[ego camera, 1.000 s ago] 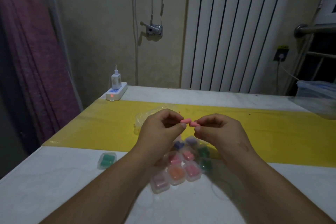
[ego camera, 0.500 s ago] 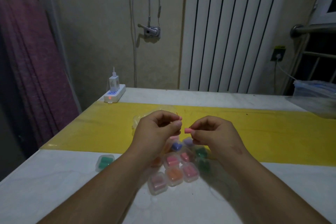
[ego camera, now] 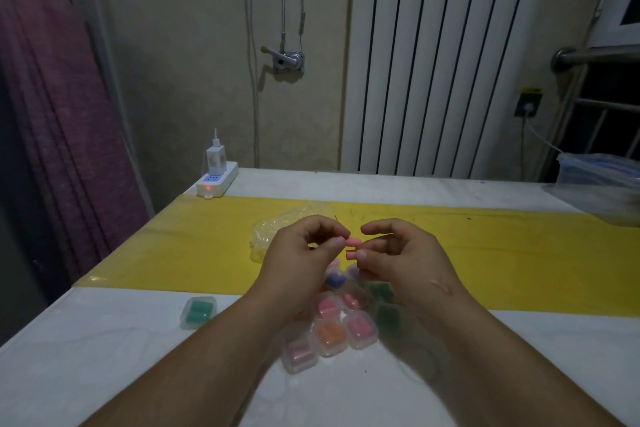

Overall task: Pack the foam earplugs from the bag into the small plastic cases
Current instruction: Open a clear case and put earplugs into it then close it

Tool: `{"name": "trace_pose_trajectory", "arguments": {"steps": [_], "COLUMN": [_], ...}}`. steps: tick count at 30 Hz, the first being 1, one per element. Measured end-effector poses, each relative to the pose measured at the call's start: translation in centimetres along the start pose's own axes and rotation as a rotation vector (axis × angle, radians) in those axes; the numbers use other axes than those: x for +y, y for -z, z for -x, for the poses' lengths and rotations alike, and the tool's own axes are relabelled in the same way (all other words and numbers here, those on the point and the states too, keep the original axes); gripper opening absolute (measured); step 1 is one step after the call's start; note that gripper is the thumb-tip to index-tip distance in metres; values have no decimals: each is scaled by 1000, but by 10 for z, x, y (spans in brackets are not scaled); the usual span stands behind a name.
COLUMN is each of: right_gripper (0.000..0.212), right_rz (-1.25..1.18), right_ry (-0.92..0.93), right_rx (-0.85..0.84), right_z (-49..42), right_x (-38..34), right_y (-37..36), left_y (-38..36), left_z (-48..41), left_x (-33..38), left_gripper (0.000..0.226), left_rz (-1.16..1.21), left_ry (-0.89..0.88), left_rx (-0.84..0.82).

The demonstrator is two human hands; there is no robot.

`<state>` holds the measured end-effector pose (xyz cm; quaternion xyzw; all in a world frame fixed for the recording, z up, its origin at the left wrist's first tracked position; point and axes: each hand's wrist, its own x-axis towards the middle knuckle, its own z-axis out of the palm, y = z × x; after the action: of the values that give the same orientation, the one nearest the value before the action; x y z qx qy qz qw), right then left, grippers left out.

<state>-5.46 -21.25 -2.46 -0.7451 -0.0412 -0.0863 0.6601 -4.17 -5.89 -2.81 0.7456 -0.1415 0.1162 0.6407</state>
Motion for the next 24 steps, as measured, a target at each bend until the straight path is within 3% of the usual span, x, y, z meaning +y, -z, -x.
{"name": "trace_pose_trajectory", "arguments": {"steps": [4, 8, 15, 19, 24], "right_gripper": [28, 14, 8, 7, 8], "right_rz": [-17, 29, -23, -36, -23], "right_ry": [9, 33, -37, -51, -90], "right_rx": [-12, -11, 101, 199, 286], "right_z": [1, 1, -5, -12, -20], "right_x": [0, 0, 1, 1, 5], "right_y": [-1, -1, 13, 27, 39], "left_y": [-1, -2, 1, 2, -7], "left_z": [-1, -1, -6, -9, -19], "left_x": [-1, -4, -9, -4, -9], "left_gripper": [11, 10, 27, 28, 38], "left_rz": [-9, -4, -110, -370, -831], "left_ry": [-3, -4, -32, -102, -169], "left_rx": [29, 39, 60, 5, -229]}}
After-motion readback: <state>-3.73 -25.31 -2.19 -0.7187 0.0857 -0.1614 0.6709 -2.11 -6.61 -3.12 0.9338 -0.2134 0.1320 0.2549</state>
